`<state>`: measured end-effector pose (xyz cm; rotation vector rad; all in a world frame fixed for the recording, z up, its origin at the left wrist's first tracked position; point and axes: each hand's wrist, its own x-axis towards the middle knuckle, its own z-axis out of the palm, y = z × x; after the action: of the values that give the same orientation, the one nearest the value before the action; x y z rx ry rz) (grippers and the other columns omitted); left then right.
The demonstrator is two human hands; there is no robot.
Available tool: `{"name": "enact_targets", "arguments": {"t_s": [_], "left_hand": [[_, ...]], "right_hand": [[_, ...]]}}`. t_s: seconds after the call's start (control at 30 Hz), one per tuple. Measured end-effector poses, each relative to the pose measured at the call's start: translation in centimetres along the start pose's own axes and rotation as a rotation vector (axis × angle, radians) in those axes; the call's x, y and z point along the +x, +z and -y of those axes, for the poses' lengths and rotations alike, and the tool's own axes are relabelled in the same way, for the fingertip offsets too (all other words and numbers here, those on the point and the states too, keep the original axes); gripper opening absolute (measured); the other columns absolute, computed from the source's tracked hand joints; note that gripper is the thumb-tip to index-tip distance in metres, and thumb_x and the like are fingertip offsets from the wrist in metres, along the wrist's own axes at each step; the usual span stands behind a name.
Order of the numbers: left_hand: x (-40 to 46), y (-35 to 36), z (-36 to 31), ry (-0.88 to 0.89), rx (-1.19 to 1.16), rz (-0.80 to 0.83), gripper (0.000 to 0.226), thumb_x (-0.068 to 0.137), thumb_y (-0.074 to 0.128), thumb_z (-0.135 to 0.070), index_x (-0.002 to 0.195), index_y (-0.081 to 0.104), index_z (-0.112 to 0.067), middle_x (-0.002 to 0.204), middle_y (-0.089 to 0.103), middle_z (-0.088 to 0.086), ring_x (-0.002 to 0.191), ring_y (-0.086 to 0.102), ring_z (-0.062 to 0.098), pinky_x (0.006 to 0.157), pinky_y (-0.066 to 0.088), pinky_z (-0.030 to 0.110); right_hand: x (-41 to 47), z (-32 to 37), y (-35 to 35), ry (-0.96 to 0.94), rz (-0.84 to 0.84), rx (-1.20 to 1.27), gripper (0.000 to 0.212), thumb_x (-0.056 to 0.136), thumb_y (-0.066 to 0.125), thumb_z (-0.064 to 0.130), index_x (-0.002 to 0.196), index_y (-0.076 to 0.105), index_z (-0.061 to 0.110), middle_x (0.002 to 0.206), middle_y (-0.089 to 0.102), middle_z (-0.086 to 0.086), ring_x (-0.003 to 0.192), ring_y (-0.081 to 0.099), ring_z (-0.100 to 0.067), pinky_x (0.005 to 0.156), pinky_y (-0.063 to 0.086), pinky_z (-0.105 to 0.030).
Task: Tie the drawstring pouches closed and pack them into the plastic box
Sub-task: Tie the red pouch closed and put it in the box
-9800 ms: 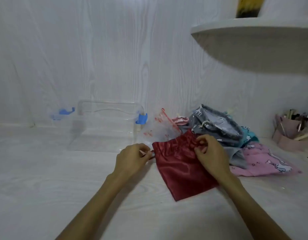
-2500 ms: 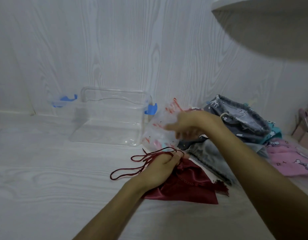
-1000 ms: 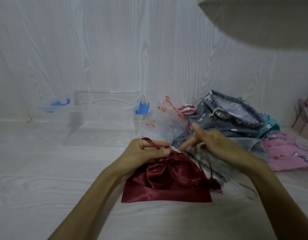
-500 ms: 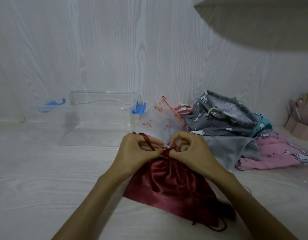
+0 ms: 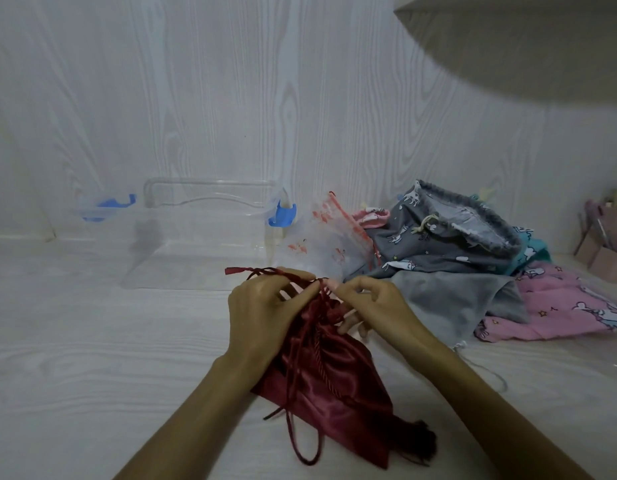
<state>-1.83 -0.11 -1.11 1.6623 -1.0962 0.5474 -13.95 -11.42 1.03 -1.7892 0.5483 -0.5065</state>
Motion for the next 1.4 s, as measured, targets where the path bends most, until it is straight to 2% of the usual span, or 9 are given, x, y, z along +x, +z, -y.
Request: {"name": "enact_targets", "arguments": {"t_s": [0.13, 0.3, 0.53, 0.8, 0.9, 1.03, 1.2, 1.27, 1.4], "left_hand": [[-0.1, 0.1, 0.1, 0.076, -0.057, -0.035, 0.027, 0.078, 0.065, -0.045, 0.074, 0.076, -0.021, 0.076, 0.070, -0.018, 0.056, 0.060, 0.000, 0.053, 0.051, 0.024], [-0.1, 0.1, 0.1, 0.111, -0.157, 0.065, 0.022, 0.079, 0.067, -0.038, 0.088, 0.077, -0.020, 0.080, 0.070, -0.018, 0.071, 0.066, -0.001, 0.064, 0.055, 0.021], [0.0, 0.3, -0.3, 0.129, -0.117, 0.171, 0.025, 0.083, 0.060, -0.040, 0.083, 0.077, -0.021, 0.080, 0.074, -0.012, 0.073, 0.066, 0.000, 0.067, 0.053, 0.021], [-0.1, 0.4, -0.5, 0.142, -0.129, 0.200, 0.025, 0.086, 0.060, -0.039, 0.083, 0.075, -0.019, 0.079, 0.073, -0.010, 0.072, 0.066, 0.001, 0.068, 0.052, 0.026], [-0.2, 0.5, -0.3, 0.141, -0.103, 0.210, 0.026, 0.086, 0.058, -0.040, 0.082, 0.074, -0.019, 0.077, 0.072, -0.009, 0.070, 0.066, 0.002, 0.067, 0.051, 0.028], [0.1, 0.0, 0.4, 0.006, -0.059, 0.189, 0.024, 0.085, 0.060, -0.047, 0.079, 0.070, -0.026, 0.077, 0.069, -0.016, 0.077, 0.063, -0.001, 0.071, 0.049, 0.019], [0.0, 0.2, 0.0, -0.038, -0.114, 0.222, 0.020, 0.085, 0.062, -0.042, 0.076, 0.069, -0.025, 0.075, 0.067, -0.015, 0.075, 0.063, 0.001, 0.070, 0.049, 0.020], [0.1, 0.1, 0.1, -0.036, -0.120, 0.228, 0.025, 0.084, 0.060, -0.046, 0.076, 0.070, -0.024, 0.075, 0.068, -0.015, 0.075, 0.063, 0.001, 0.070, 0.049, 0.018], [0.4, -0.5, 0.7, -0.129, -0.158, 0.161, 0.014, 0.081, 0.069, -0.036, 0.076, 0.075, -0.025, 0.068, 0.069, -0.018, 0.069, 0.066, -0.001, 0.069, 0.052, 0.021]], "right_hand": [[0.0, -0.4, -0.1, 0.059, 0.155, 0.170, 0.031, 0.087, 0.061, 0.038, 0.110, 0.068, 0.019, 0.074, 0.061, 0.004, 0.050, 0.049, -0.005, 0.045, 0.033, -0.016], [0.1, 0.1, -0.8, 0.004, 0.098, 0.149, 0.020, 0.082, 0.069, 0.026, 0.093, 0.076, 0.011, 0.069, 0.065, -0.002, 0.051, 0.052, -0.004, 0.045, 0.036, -0.013], [0.4, 0.1, -1.8, -0.706, -0.516, -0.939, 0.006, 0.067, 0.067, 0.022, 0.066, 0.060, 0.021, 0.063, 0.061, 0.008, 0.049, 0.053, -0.009, 0.043, 0.045, -0.028], [1.9, -1.4, -4.9, -0.403, -0.740, -0.913, 0.010, 0.083, 0.067, 0.023, 0.089, 0.075, 0.021, 0.093, 0.065, 0.001, 0.072, 0.065, -0.026, 0.053, 0.046, -0.032], [1.8, -1.0, -5.1, -0.334, -0.729, -0.654, 0.011, 0.084, 0.068, 0.022, 0.091, 0.075, 0.018, 0.086, 0.069, -0.001, 0.071, 0.066, -0.016, 0.057, 0.049, -0.027], [0.8, 2.0, -5.0, 0.134, -0.158, 0.583, 0.015, 0.087, 0.059, 0.010, 0.079, 0.072, 0.008, 0.060, 0.065, -0.001, 0.040, 0.054, -0.003, 0.035, 0.037, -0.010], [1.5, 2.2, -5.5, 0.155, -0.042, 0.786, 0.022, 0.093, 0.045, 0.012, 0.076, 0.058, 0.014, 0.045, 0.048, 0.007, 0.029, 0.033, -0.001, 0.033, 0.019, -0.012], [1.8, 2.5, -6.0, 0.086, -0.109, 0.591, 0.018, 0.093, 0.050, 0.014, 0.076, 0.057, 0.013, 0.040, 0.038, 0.009, 0.026, 0.029, -0.002, 0.034, 0.019, -0.013], [2.3, 3.0, -8.9, -0.183, -0.345, -0.828, 0.009, 0.079, 0.072, 0.023, 0.070, 0.070, 0.021, 0.063, 0.060, 0.007, 0.062, 0.060, -0.007, 0.050, 0.040, -0.022]]}}
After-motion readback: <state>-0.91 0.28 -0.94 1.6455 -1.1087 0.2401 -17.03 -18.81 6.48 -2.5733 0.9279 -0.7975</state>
